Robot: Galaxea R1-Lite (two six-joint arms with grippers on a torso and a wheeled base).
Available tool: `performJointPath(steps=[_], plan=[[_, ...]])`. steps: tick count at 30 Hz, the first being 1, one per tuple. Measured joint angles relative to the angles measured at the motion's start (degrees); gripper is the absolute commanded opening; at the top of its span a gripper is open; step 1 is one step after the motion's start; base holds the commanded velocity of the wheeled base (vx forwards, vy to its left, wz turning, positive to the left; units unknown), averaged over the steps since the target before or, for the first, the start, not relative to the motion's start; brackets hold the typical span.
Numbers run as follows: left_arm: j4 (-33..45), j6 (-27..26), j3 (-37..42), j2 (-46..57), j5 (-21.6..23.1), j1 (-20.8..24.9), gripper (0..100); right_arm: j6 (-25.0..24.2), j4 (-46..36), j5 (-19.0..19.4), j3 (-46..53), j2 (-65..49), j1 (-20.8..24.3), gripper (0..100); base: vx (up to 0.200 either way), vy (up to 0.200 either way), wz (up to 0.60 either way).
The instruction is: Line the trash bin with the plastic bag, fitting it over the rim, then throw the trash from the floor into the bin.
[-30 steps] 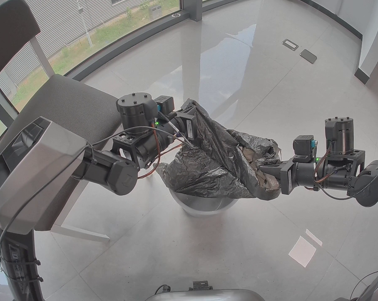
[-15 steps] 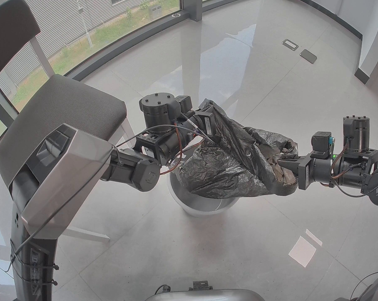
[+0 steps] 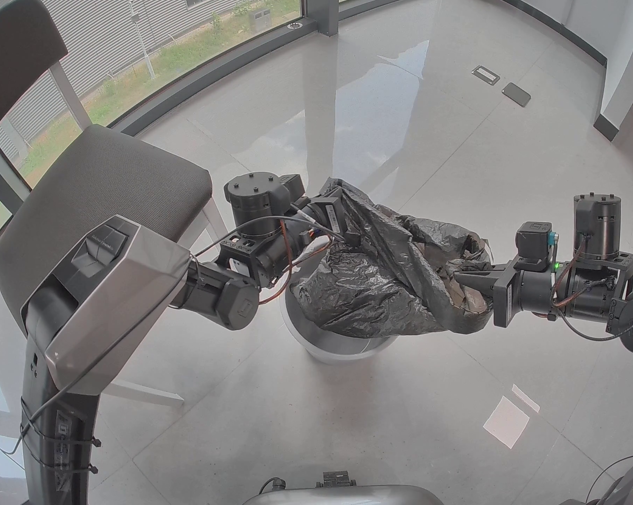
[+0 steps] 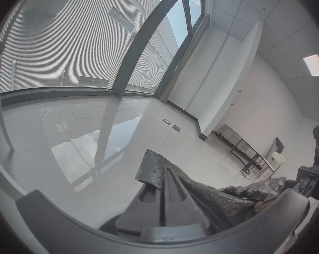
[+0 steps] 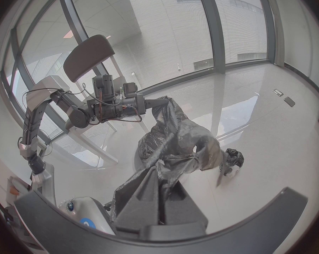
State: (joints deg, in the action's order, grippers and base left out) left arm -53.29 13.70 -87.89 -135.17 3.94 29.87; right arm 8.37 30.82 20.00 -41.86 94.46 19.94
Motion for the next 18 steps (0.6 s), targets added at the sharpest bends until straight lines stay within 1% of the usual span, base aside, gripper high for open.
performJointPath(steps=[5, 9, 13, 18], plan=[[-4.49, -0.66, 4.88, 0.28, -0.06, -2.78, 0, 0.40, 2.79, 0.27, -0.99, 3.33, -0.43, 0, 0.000, 0.000, 0.00], [-6.55, -2.76, 8.59, 0.77, 0.09, -4.38, 0, 0.43, 4.95, 0.38, -2.86, 6.50, -1.27, 0, 0.000, 0.000, 0.00], [-9.18, -4.32, 12.26, 1.46, 0.40, -5.32, 0, 0.46, 5.08, 0.55, -5.62, 9.42, -2.45, 0, 0.000, 0.000, 0.00], [-11.53, -4.68, 16.02, 2.17, 0.52, -5.95, 0, 0.46, 3.96, 0.55, -9.73, 12.95, -4.21, 0, 0.000, 0.000, 0.00]])
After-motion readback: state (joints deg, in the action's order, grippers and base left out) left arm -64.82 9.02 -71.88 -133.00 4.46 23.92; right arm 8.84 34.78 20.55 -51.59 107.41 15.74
